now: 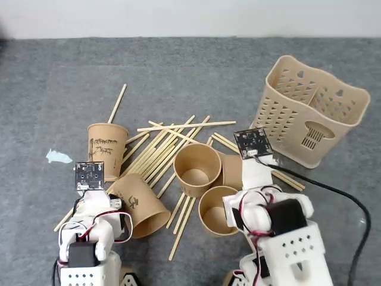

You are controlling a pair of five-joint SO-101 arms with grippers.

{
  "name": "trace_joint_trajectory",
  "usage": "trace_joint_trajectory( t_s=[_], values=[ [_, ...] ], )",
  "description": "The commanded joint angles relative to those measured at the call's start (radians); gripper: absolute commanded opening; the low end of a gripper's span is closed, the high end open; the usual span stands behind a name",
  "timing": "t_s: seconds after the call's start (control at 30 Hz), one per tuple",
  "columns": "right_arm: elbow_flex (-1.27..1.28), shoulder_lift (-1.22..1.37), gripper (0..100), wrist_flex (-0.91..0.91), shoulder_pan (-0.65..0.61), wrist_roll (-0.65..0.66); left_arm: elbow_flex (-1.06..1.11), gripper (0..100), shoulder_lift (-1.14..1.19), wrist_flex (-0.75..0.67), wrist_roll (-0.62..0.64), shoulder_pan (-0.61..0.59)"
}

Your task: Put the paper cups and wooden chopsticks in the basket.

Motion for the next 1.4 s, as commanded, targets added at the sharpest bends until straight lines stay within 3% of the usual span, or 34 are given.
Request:
trace_joint_trajectory(
  t_s=[0.0, 0.2, 0.33, 0.63, 1.07, 1.37],
  values=[
    [-0.003, 0.105, 13.2, -0.018, -0.005, -0.009, -0.008, 1, -0.011, 0.005, 0.005, 0.003],
    [-0.071, 0.236, 12.7, -0.022, -0.007, -0.008, -0.008, 1, -0.011, 0.005, 0.005, 0.003],
    [-0.124, 0.237, 0.0, -0.019, -0.007, -0.008, -0.008, 1, -0.011, 0.005, 0.005, 0.003],
    [-0.471, 0.246, 0.7, 0.180, 0.041, 0.009, -0.008, 1, -0.011, 0.005, 0.005, 0.003],
    [-0.916, 0.251, 0.7, 0.189, 0.458, 0.256, -0.008, 1, -0.011, 0.005, 0.005, 0.003],
    [-1.089, 0.423, 0.7, 0.031, 0.727, 0.262, -0.008, 1, -0.011, 0.005, 0.005, 0.003]
  ],
)
